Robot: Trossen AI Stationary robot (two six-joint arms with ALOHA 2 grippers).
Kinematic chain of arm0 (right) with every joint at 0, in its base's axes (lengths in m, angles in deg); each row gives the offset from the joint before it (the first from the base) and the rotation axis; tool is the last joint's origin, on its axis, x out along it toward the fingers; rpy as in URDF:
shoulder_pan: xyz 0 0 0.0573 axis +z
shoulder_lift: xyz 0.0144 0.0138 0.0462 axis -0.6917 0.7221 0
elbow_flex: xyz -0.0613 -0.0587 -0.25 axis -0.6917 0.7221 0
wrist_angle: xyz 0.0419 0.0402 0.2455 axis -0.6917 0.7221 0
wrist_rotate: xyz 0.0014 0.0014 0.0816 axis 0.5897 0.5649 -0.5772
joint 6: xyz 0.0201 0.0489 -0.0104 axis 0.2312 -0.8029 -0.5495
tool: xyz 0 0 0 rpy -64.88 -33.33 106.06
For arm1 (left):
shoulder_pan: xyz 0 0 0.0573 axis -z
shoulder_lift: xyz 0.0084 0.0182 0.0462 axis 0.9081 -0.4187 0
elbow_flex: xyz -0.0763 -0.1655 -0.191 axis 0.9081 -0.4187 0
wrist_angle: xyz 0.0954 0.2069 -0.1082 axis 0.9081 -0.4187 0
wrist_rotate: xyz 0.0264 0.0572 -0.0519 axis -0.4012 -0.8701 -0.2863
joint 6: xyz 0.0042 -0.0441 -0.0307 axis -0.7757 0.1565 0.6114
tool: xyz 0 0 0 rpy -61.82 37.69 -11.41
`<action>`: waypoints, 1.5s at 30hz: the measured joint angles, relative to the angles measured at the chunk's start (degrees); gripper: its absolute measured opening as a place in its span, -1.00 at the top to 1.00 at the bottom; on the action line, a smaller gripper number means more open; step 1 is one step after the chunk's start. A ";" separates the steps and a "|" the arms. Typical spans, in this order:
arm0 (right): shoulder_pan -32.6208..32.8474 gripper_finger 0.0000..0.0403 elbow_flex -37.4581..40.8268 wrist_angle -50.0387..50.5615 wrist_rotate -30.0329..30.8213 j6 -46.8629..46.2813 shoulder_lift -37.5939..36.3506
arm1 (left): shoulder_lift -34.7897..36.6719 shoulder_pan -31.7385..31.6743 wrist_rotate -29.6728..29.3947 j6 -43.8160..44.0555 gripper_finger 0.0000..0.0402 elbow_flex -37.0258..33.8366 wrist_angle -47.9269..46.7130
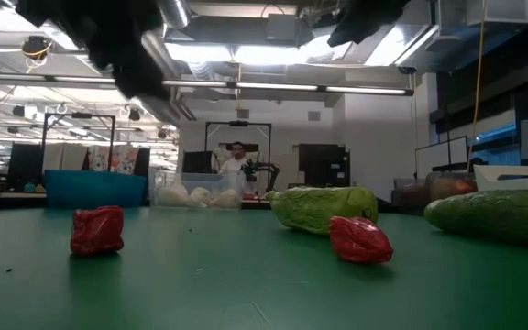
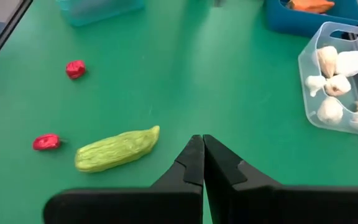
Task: Sort produce into baskets
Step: Put the red chili pepper into the blue bin
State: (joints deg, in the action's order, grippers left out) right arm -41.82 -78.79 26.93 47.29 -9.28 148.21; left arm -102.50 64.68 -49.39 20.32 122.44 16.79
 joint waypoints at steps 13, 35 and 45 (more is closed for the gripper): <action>0.33 1.00 0.00 0.42 0.44 -1.46 0.00 | -17.46 22.60 -4.60 -7.53 -0.02 0.04 23.22; 0.31 1.00 0.02 -0.18 -0.27 -4.34 0.00 | -37.90 24.93 4.76 -12.57 -0.02 0.04 36.93; 0.31 1.00 0.04 -0.06 -0.55 -5.03 0.00 | -43.71 25.27 6.29 -12.57 -0.02 0.16 39.39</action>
State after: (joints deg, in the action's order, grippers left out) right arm -41.51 -78.75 26.86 46.73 -14.31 148.21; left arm -146.20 89.96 -43.10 7.75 122.60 56.18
